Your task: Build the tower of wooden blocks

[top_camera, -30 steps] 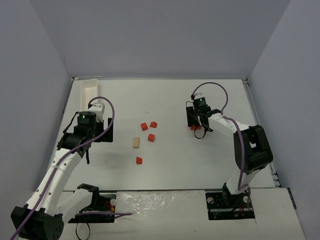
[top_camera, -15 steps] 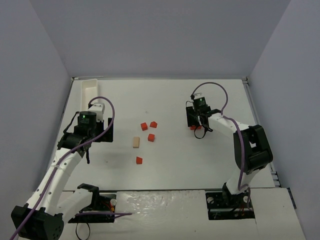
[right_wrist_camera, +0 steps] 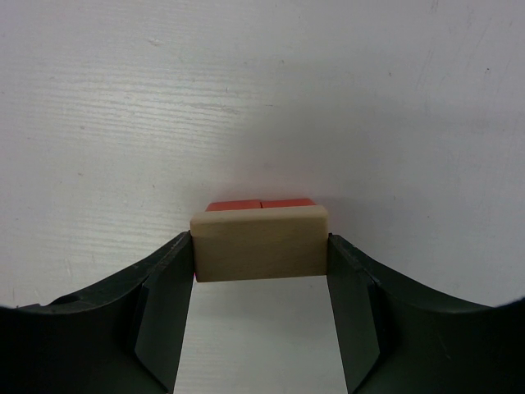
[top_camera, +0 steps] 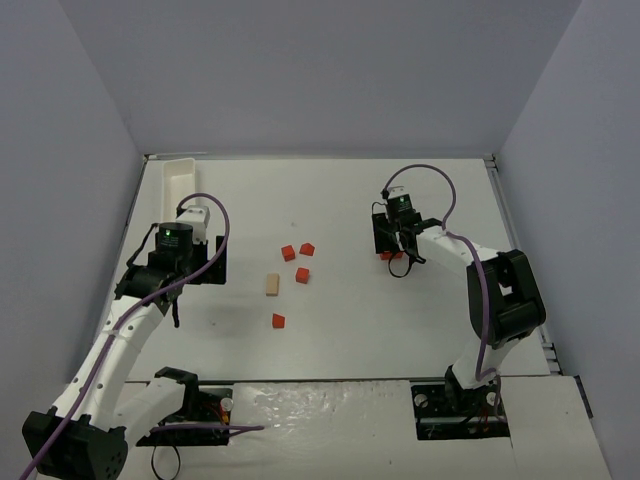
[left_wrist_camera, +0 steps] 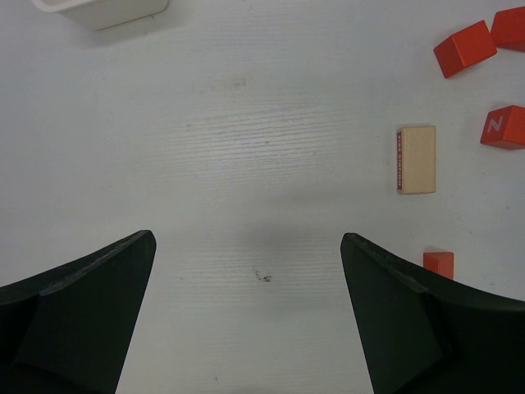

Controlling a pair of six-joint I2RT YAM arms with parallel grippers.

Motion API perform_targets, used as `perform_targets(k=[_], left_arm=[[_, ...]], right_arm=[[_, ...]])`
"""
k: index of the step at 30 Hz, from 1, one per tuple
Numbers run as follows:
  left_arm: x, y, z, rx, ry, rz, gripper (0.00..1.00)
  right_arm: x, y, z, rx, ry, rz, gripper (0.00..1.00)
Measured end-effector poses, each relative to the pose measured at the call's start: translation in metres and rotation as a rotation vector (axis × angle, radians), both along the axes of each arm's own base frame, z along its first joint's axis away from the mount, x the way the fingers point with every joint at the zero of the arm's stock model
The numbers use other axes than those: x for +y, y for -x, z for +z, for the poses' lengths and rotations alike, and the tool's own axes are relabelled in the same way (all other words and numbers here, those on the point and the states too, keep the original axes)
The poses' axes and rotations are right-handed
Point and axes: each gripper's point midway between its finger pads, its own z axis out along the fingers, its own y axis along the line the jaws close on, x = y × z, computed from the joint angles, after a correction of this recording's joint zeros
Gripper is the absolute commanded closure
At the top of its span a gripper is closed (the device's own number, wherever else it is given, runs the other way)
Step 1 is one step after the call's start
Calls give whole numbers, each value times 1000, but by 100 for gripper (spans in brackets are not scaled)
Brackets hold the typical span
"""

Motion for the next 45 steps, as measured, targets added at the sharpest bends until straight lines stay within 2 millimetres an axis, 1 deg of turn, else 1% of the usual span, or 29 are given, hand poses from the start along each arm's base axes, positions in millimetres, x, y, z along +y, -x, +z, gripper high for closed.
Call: perform_targets(k=[14,27,37,45], left_arm=[[0,0,0,0,0,0,5],[0,0,0,0,0,0,5],[0,0,0,0,0,0,5],[0,0,0,0,0,0,5]], right_arm=[[-4,-1,0,1,-1,-11,62],[0,0,-1,8,-21,5,61],[0,0,-1,9,-22,6,61],[-1,4,-5,21,-19,6,61]])
